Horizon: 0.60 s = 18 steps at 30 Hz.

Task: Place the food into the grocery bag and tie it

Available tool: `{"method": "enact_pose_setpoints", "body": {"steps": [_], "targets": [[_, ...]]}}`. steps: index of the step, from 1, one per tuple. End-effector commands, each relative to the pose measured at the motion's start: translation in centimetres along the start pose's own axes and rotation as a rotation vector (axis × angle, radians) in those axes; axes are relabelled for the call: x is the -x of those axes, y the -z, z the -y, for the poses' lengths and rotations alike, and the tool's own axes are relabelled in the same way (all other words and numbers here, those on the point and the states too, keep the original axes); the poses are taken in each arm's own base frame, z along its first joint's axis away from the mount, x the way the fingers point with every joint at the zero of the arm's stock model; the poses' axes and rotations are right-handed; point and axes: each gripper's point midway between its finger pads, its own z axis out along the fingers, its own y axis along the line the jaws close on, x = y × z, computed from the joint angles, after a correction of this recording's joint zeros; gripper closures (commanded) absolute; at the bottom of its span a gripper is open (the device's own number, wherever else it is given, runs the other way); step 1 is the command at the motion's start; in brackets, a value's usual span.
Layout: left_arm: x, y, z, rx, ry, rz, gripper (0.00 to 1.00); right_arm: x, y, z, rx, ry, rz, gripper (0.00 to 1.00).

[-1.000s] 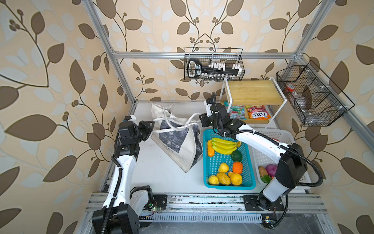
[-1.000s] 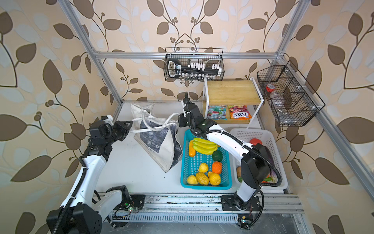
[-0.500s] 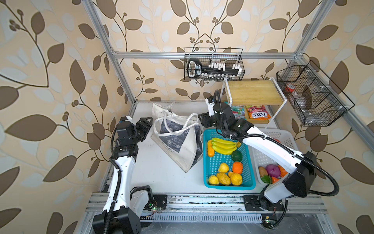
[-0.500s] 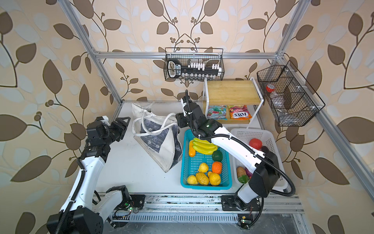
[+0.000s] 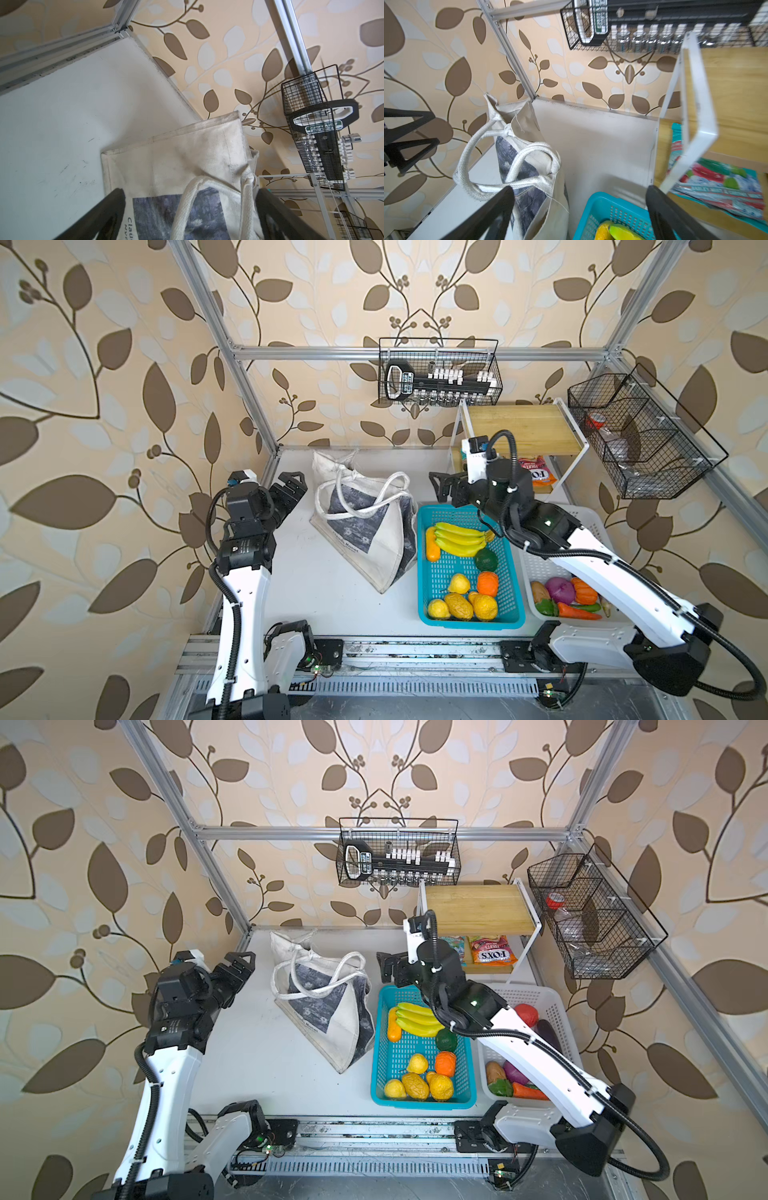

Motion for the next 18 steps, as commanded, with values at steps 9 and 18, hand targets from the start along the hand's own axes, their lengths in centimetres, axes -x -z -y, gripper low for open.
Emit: {"method": "enact_pose_setpoints", "body": {"steps": [9,18], "targets": [[-4.7,2.2,-7.3,0.183,-0.291,-0.031,0.01,-6.5,6.0,10.6,-0.191,-0.033,-0.030,0.01],[-8.0,0.3,-8.6,0.122,-0.367,-0.137,0.01,-12.7,6.3,19.7,-0.385,-0.188,-0.095,0.00]]}}
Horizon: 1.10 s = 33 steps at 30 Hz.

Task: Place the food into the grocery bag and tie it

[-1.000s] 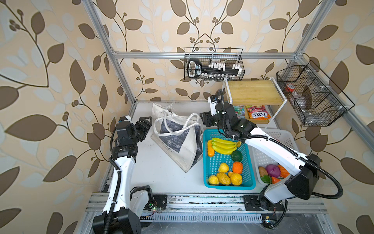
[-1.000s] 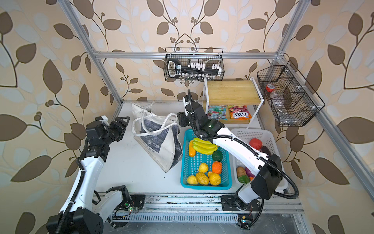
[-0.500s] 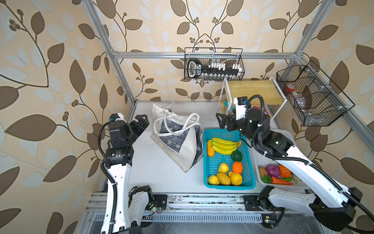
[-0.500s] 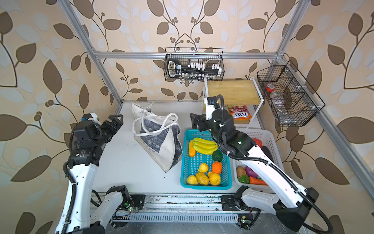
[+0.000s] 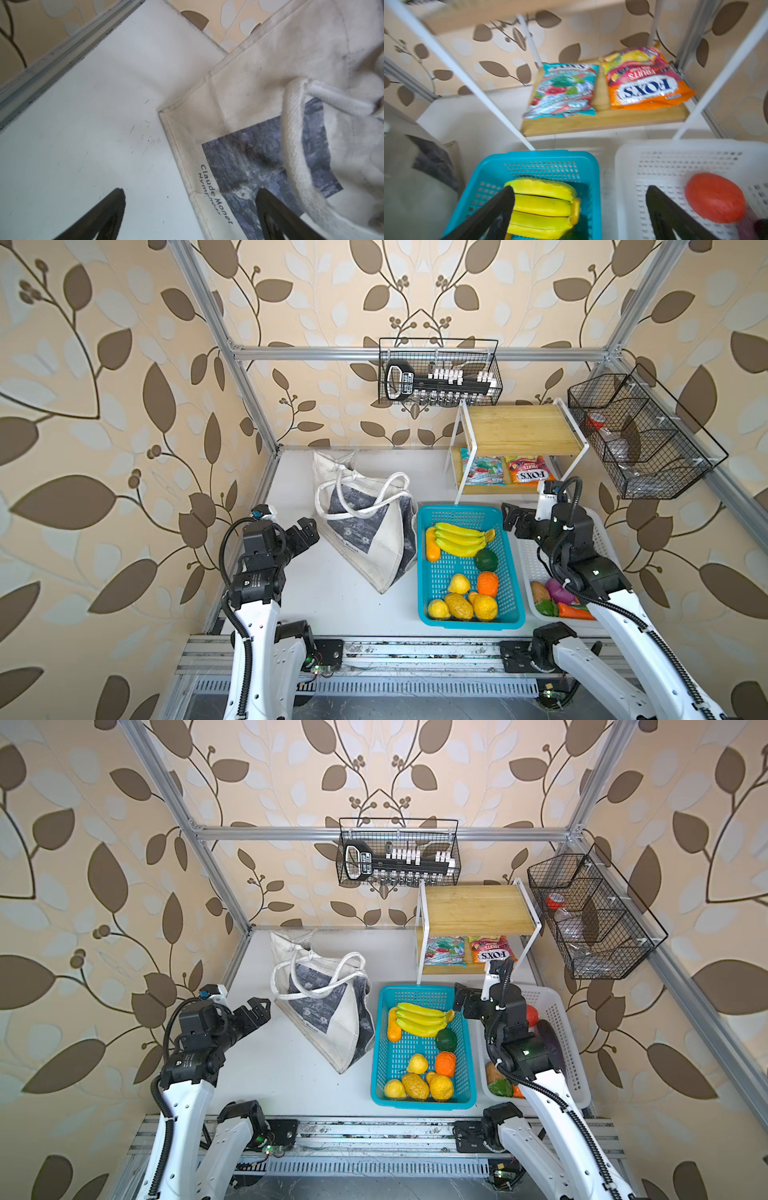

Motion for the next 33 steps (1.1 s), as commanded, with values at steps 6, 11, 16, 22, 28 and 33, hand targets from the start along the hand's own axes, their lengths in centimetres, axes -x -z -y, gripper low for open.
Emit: {"method": "enact_pose_setpoints", "body": {"steps": [6,11,16,22,28,33], "targets": [[1.0,-2.1,-0.4,0.082,-0.136,0.097,0.01,-2.2,-2.6,4.7,-0.012,-0.088,0.069,0.01],[1.0,-4.2,-0.4,0.223,-0.280,0.160,0.01,-3.3,-3.9,7.6,-0.139,-0.074,0.141,0.03],[0.7,-5.1,-0.9,0.232,-0.276,0.211,0.01,-4.2,-4.2,9.1,-0.209,-0.032,0.197,0.06],[-0.7,-7.1,-1.3,0.209,-0.328,0.205,0.01,-5.7,-5.6,10.1,-0.275,0.009,0.201,0.06],[-2.3,-10.2,-1.8,0.194,-0.399,0.201,0.01,-6.8,-6.4,8.5,-0.318,0.188,0.233,0.02],[-2.6,-11.9,-0.2,0.096,-0.452,0.209,0.01,-7.0,-7.2,8.4,-0.301,0.192,0.238,0.00]]}}
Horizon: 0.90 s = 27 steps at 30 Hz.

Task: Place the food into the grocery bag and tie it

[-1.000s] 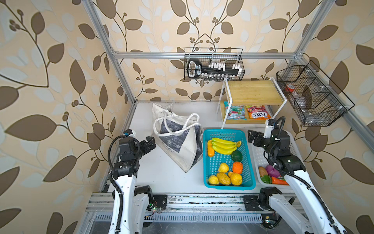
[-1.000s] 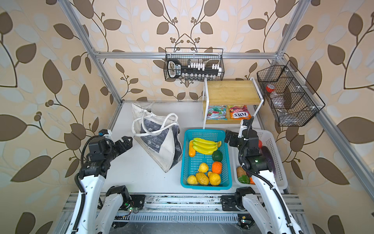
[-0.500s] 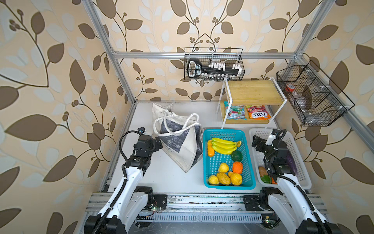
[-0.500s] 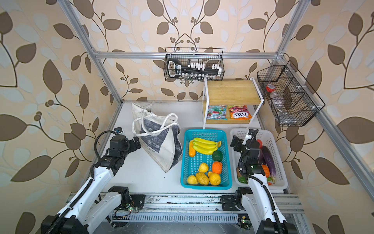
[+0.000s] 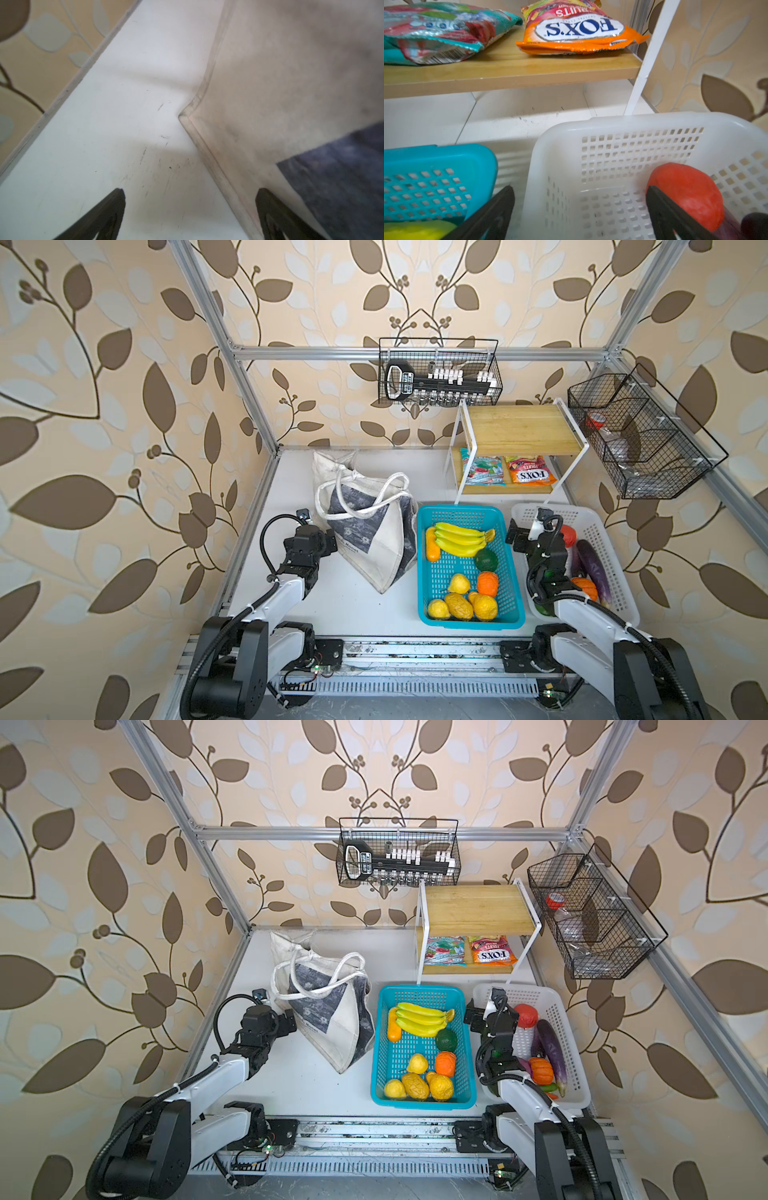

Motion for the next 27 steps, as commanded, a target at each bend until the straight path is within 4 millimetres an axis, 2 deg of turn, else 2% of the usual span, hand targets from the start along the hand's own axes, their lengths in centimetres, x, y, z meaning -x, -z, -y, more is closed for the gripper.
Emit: {"method": "enact_pose_setpoints", "body": {"steps": [1,7,13,18,21,22,27], "targets": [[4.4,0.1,1.6,-0.067,-0.021,0.177,0.01,0.7,0.0,0.9,-0.042,0.034,0.058,0.00],[5.3,-1.1,2.2,-0.126,-0.021,0.206,0.01,1.1,-0.1,2.1,-0.034,-0.031,0.098,0.00],[5.2,-2.4,2.9,-0.155,-0.043,0.207,0.01,1.2,0.3,0.1,0.018,0.004,0.113,0.01],[4.8,-2.7,2.9,-0.178,-0.039,0.207,0.01,1.4,-0.1,-0.1,0.028,-0.035,0.118,0.00],[4.4,-3.4,3.0,-0.203,-0.025,0.216,0.01,1.6,0.2,-0.9,0.067,-0.040,0.159,0.00],[3.6,-3.9,2.9,-0.202,-0.027,0.199,0.01,1.6,0.1,-1.1,0.071,-0.035,0.158,0.00],[3.5,-4.2,2.8,-0.216,-0.016,0.179,0.01,0.9,-0.8,-2.0,0.101,-0.016,0.141,0.00]]}}
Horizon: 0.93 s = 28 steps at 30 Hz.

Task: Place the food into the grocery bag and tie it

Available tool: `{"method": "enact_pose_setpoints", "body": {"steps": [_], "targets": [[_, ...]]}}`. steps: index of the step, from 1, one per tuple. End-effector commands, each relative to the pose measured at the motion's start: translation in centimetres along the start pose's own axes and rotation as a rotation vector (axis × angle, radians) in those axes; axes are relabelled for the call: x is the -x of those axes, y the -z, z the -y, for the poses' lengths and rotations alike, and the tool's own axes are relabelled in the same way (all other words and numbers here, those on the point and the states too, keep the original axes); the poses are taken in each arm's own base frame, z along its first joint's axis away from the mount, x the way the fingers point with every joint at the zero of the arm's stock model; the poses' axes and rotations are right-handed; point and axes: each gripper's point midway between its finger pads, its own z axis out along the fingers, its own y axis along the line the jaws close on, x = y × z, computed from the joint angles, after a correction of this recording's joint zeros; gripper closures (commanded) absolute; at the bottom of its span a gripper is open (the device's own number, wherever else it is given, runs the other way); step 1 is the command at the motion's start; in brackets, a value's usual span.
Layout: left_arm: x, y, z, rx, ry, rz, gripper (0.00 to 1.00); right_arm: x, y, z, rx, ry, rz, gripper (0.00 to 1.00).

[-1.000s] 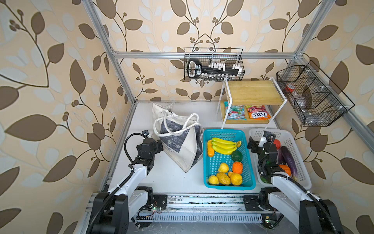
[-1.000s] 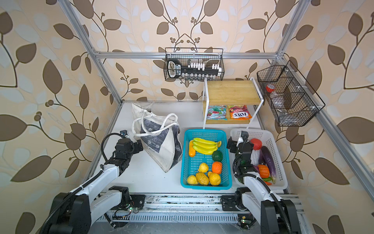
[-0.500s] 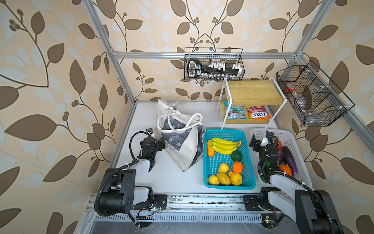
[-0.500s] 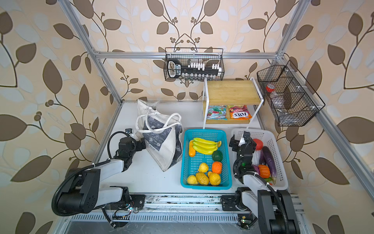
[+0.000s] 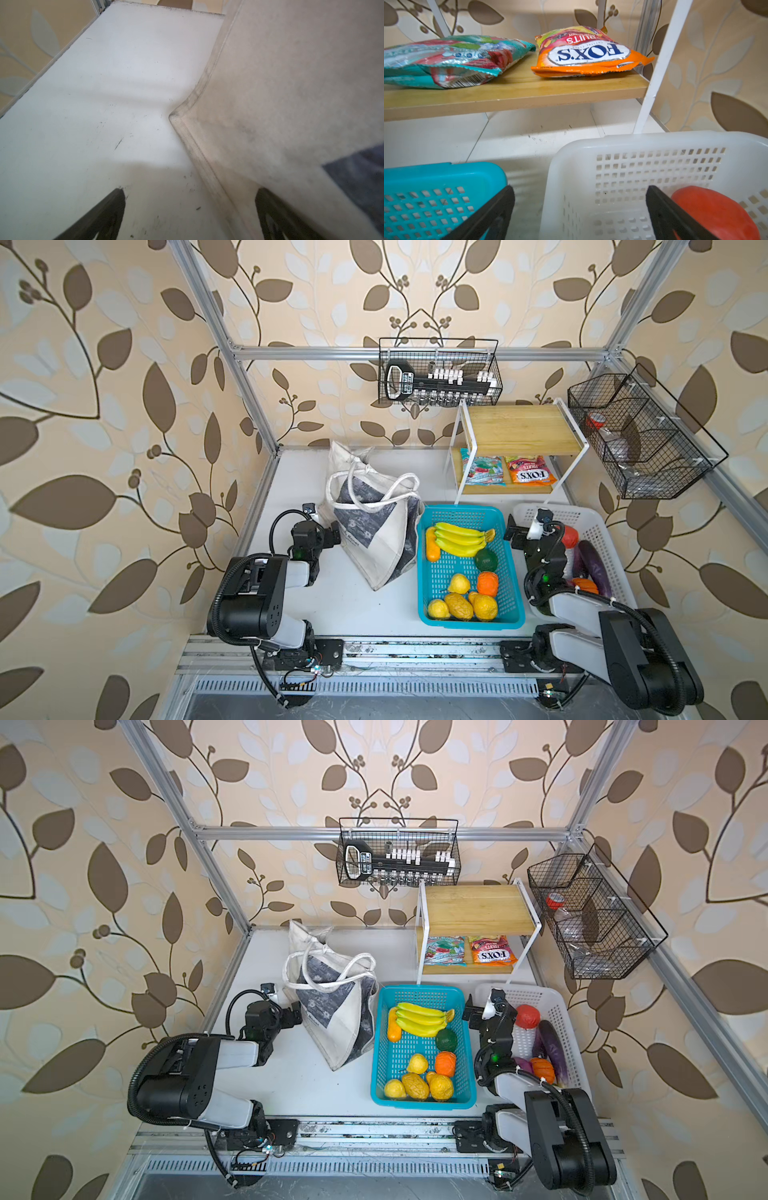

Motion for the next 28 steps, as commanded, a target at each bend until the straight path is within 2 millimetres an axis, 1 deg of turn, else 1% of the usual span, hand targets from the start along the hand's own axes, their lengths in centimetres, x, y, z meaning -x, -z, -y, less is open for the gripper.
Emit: {"method": "enact_pose_setpoints", "body": {"steps": [1,4,5,7,9,10,12,23,25,28], "targets": [[2.4,-0.1,1.0,-0.066,-0.003,0.075,0.01,-0.3,-0.2,-1.0,0.044,0.021,0.017,0.00],[2.4,-0.2,1.5,-0.092,-0.016,0.069,0.01,-1.0,-0.4,-1.4,0.056,0.036,0.016,0.00],[2.2,-0.3,1.7,-0.108,-0.024,0.061,0.01,-0.9,-0.6,-1.5,0.048,0.035,0.026,0.00],[2.2,-0.5,2.2,-0.135,-0.038,0.045,0.01,-1.4,-1.1,-1.3,0.036,0.040,-0.026,0.00],[2.1,-0.9,2.4,-0.140,-0.039,0.021,0.01,-1.1,-1.4,-1.3,0.048,0.031,-0.017,0.00],[2.1,-1.0,2.4,-0.144,-0.041,0.013,0.01,-1.5,-1.4,-1.3,0.046,0.031,-0.037,0.00],[2.1,-1.0,2.5,-0.145,-0.040,0.011,0.01,-1.2,-1.5,-1.4,0.052,0.030,-0.019,0.00],[2.1,-1.1,2.4,-0.140,-0.039,0.010,0.01,-1.5,-1.5,-1.6,0.061,0.040,-0.037,0.00],[2.1,-1.1,2.4,-0.139,-0.039,0.010,0.01,-1.5,-1.8,-2.4,0.125,0.044,-0.045,0.00],[2.1,-1.1,2.4,-0.140,-0.039,0.010,0.01,-1.5,-1.5,-2.4,0.129,0.043,-0.041,0.00]]}}
